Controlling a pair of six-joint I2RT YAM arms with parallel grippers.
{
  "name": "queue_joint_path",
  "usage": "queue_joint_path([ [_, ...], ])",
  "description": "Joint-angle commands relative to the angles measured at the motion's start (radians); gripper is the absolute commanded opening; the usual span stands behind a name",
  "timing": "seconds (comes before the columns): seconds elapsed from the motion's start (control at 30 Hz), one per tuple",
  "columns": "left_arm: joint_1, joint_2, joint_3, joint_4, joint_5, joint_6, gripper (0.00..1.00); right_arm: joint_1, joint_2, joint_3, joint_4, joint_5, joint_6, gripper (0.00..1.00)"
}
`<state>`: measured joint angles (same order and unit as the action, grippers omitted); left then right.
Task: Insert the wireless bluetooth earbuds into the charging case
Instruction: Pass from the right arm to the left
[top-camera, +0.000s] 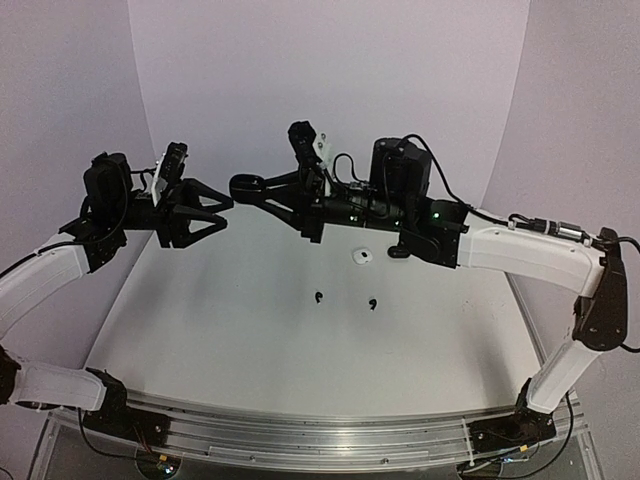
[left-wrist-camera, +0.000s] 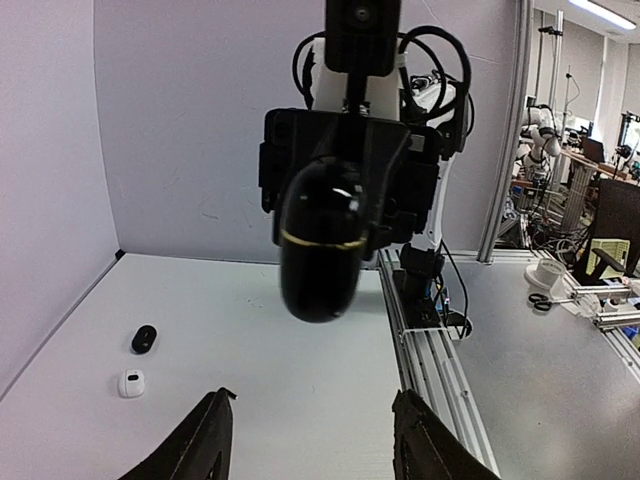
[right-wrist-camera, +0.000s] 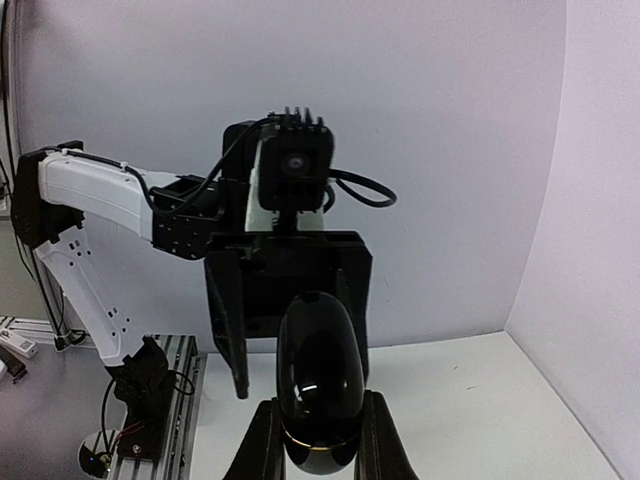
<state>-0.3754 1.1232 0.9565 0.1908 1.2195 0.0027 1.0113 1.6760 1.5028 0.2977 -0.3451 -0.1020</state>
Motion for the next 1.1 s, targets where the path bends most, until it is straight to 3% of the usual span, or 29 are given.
queue_joint_path([
  [0.0, -0.015, 0.020, 0.034, 0.099, -0.024, -0.080, 0.53, 0.018, 0.017, 0.027, 0.067, -0.029, -0.039, 0.00],
  [0.2, -0.035, 0.031, 0.044, 0.131, -0.018, -0.076, 0.50, 0.031, 0.034, 0.034, 0.069, -0.004, -0.052, 0.00],
  [0.37, -0.056, 0.020, 0.031, 0.116, -0.011, -0.033, 0.37, 0.033, 0.049, 0.050, 0.069, 0.001, -0.044, 0.00],
  [0.6, -0.060, 0.004, 0.027, 0.128, 0.007, -0.020, 0.36, 0.033, 0.048, 0.046, 0.069, 0.028, -0.048, 0.00],
  [0.8, -0.060, 0.008, 0.029, 0.129, 0.007, -0.026, 0.22, 0.033, 0.055, 0.053, 0.069, 0.022, -0.043, 0.00],
  [1.07, -0.062, 0.012, 0.034, 0.138, 0.023, -0.035, 0.28, 0.033, 0.062, 0.048, 0.068, 0.046, -0.045, 0.00],
])
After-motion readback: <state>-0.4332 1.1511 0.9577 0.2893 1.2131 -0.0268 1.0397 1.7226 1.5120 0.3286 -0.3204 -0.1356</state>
